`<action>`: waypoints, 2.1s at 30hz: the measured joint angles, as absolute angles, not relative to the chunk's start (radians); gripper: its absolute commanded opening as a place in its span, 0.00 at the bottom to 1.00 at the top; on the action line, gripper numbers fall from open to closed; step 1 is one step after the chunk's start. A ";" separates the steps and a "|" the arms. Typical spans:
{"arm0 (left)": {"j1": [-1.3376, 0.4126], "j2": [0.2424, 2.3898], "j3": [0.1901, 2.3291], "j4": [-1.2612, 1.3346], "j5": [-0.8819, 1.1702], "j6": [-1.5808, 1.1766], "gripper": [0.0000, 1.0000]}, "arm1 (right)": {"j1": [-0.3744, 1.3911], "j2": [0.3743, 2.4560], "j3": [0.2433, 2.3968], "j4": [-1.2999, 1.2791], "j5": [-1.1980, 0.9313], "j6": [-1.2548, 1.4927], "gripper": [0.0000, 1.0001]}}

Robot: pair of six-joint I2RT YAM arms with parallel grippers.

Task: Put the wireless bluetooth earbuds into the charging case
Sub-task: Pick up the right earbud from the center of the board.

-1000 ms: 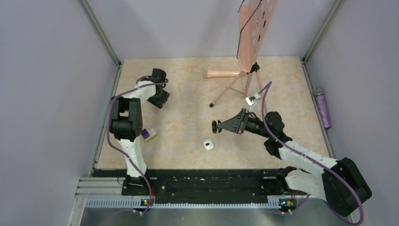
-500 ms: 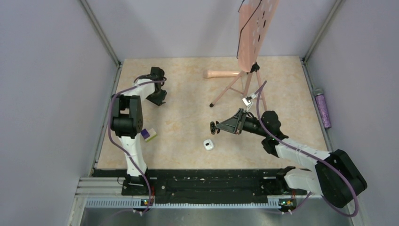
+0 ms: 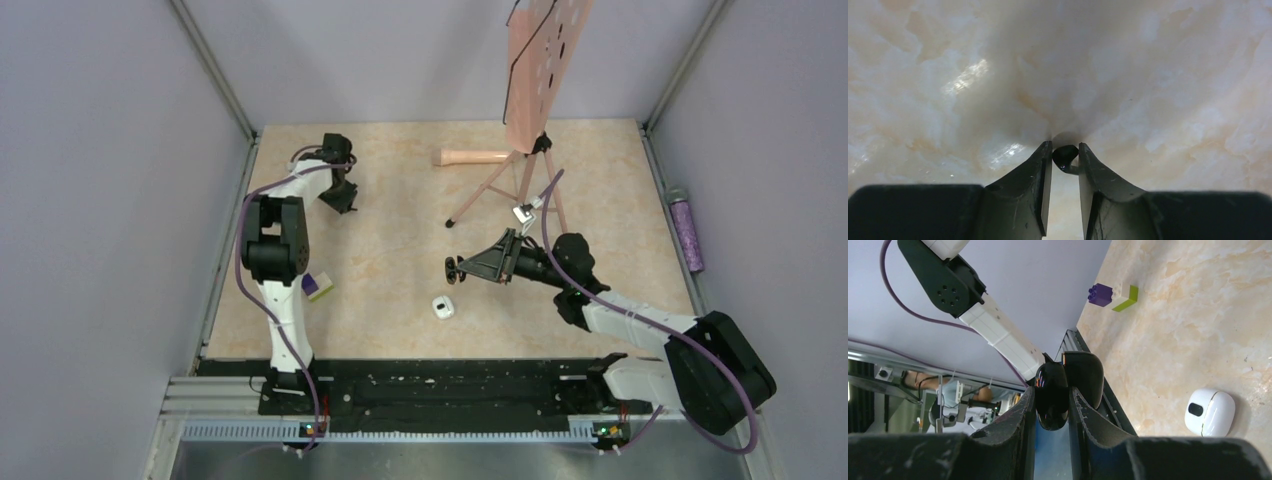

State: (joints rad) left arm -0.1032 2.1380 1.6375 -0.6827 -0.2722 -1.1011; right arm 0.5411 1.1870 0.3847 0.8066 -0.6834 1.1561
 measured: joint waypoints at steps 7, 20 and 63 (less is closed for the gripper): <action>-0.104 2.178 1.705 -0.686 -0.221 -0.999 0.42 | 0.541 1.192 0.389 0.824 -0.683 1.159 0.00; -0.102 2.180 1.704 -0.686 -0.203 -0.996 0.41 | 0.541 1.228 0.389 0.834 -0.685 1.172 0.00; -0.120 2.119 1.608 -0.707 -0.215 -1.268 0.39 | 0.541 1.228 0.389 0.840 -0.685 1.175 0.00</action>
